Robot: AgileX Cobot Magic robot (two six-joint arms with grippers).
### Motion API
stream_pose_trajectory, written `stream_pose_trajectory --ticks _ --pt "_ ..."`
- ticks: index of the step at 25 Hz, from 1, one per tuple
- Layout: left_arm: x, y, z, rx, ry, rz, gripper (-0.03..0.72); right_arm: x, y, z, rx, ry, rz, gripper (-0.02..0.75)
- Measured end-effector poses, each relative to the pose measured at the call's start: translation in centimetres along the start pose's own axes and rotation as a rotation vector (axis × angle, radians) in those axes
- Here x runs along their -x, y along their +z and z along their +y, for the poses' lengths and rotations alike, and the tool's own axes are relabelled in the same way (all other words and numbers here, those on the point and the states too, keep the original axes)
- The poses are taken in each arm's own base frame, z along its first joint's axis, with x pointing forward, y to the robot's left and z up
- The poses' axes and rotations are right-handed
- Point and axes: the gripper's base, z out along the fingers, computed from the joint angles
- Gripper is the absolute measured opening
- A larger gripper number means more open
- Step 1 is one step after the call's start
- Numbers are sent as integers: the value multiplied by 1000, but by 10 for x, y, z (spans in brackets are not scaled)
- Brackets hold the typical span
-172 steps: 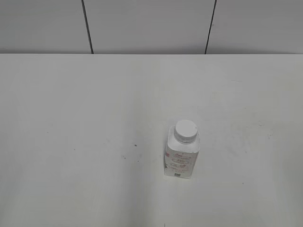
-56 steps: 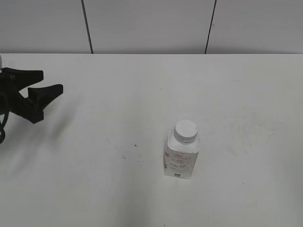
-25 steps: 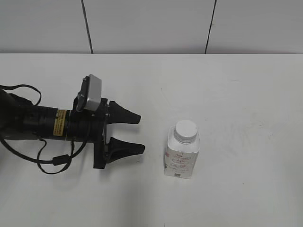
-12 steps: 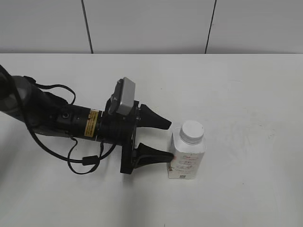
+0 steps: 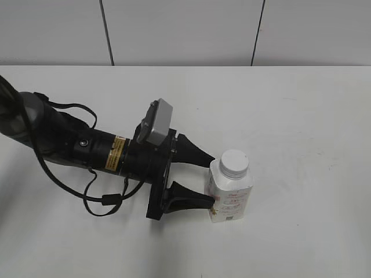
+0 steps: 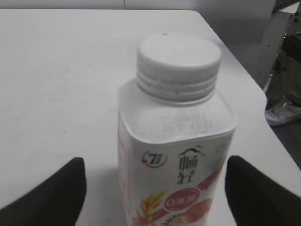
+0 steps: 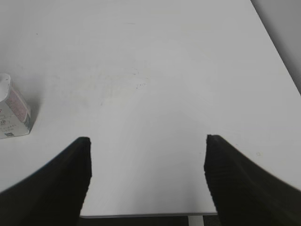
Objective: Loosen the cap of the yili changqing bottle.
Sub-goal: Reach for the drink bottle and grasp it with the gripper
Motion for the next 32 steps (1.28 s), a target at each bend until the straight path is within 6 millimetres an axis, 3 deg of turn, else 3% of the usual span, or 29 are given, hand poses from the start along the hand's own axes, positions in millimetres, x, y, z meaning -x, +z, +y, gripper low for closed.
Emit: stream_pose_trajectory --ticks 8,14,19,26,32 --pt "0 6 -6 -42 1 27 555 0 0 0 0 0 0 587" --pt "3 25 -7 26 -22 64 555 0 0 0 0 0 0 587" --pt "3 26 -5 51 -33 70 549 0 0 0 0 0 0 587" --pt "3 26 -5 49 -32 70 429 1 0 0 0 0 5 586" --pt "3 27 -5 48 -34 70 366 25 21 -1 7 0 177 586"
